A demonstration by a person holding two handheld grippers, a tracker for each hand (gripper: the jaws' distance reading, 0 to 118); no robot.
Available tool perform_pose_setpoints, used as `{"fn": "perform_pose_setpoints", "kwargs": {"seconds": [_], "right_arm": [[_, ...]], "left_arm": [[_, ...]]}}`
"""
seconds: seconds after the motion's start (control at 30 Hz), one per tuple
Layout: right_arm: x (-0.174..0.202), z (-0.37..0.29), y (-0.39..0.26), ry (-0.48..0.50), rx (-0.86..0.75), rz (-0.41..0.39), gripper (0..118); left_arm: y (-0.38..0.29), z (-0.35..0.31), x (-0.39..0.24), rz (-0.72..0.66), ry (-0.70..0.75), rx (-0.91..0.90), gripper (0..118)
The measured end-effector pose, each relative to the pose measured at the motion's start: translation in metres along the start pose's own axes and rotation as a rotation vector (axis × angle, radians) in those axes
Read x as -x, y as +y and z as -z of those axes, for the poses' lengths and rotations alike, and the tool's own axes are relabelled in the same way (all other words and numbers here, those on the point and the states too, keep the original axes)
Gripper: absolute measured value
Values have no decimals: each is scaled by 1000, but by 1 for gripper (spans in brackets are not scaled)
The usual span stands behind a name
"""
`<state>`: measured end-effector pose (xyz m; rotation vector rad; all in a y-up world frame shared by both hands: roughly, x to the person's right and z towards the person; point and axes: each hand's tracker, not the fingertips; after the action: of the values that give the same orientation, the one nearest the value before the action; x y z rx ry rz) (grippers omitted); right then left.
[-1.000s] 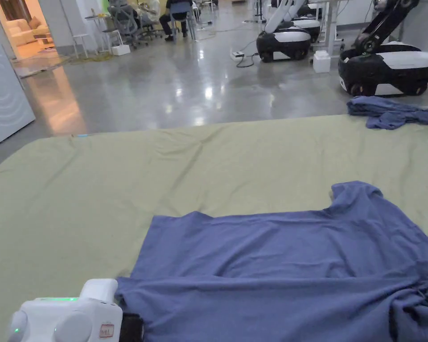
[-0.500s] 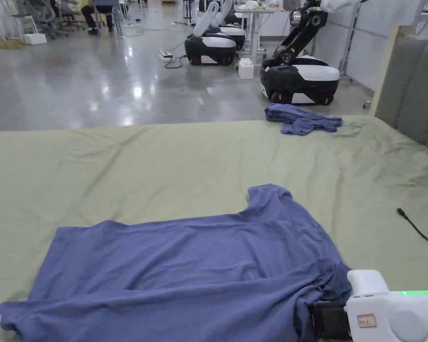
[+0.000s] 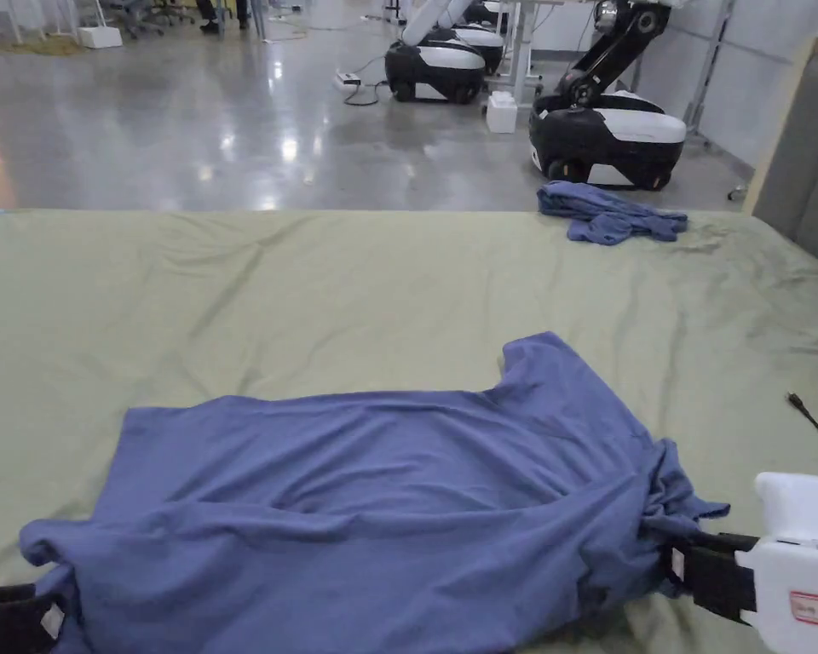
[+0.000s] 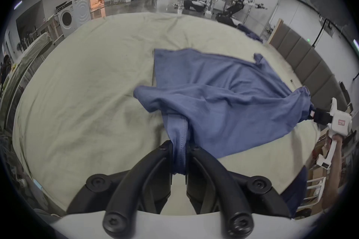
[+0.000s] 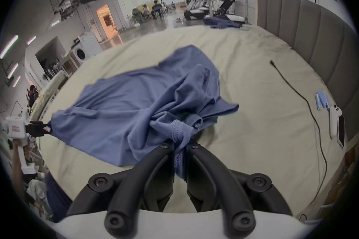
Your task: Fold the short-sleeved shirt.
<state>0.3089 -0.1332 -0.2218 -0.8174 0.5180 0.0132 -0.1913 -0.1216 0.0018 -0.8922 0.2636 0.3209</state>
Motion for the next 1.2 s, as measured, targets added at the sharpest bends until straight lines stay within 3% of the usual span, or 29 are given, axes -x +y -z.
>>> {"fn": "perform_pose_setpoints", "kwargs": {"seconds": [0.23,0.4,0.5,0.53,0.57,0.6,0.63,0.73,0.8,0.83,0.87,0.93,0.97,1.0,1.07,1.2], "right_arm": [[6,-73,-41,10,7,5,11],[-3,-46,-90,-47,164,71,12],[-5,-25,-103,-70,191,39,17],[-3,-26,-103,-124,191,22,35],[-8,-28,-102,-164,177,8,68],[-7,-36,-100,-178,141,-7,106],[-6,-49,-95,-179,77,-15,113],[3,-89,-77,-236,-148,-52,113],[12,-111,-64,-231,-278,-62,110],[17,-121,-57,-198,-332,-61,103],[22,-128,-53,-154,-366,-64,88],[33,-133,-46,-87,-397,-70,28],[38,-132,-43,-77,-411,-64,12],[43,-129,-43,-90,-421,-67,12],[51,-119,-42,-67,-407,-109,12],[61,-97,-39,-28,-382,-113,12]], "left_arm": [[-46,-44,14,-2,47,19,12],[-98,-11,38,-76,59,164,12],[-110,0,39,-68,73,141,13],[-108,-3,37,-75,92,114,21],[-105,-10,34,-64,142,90,45],[-102,-20,30,-32,189,65,90],[-99,-34,27,19,205,9,109],[-82,-78,18,53,245,-174,113],[-74,-102,9,52,194,-291,111],[-70,-110,4,49,159,-325,106],[-67,-115,-1,50,135,-345,97],[-63,-116,-10,60,117,-365,43],[-61,-113,-14,64,113,-371,17],[-60,-109,-18,78,116,-412,4],[-52,-95,-14,86,111,-416,0],[-12,-62,-5,64,3,-377,0]]}}
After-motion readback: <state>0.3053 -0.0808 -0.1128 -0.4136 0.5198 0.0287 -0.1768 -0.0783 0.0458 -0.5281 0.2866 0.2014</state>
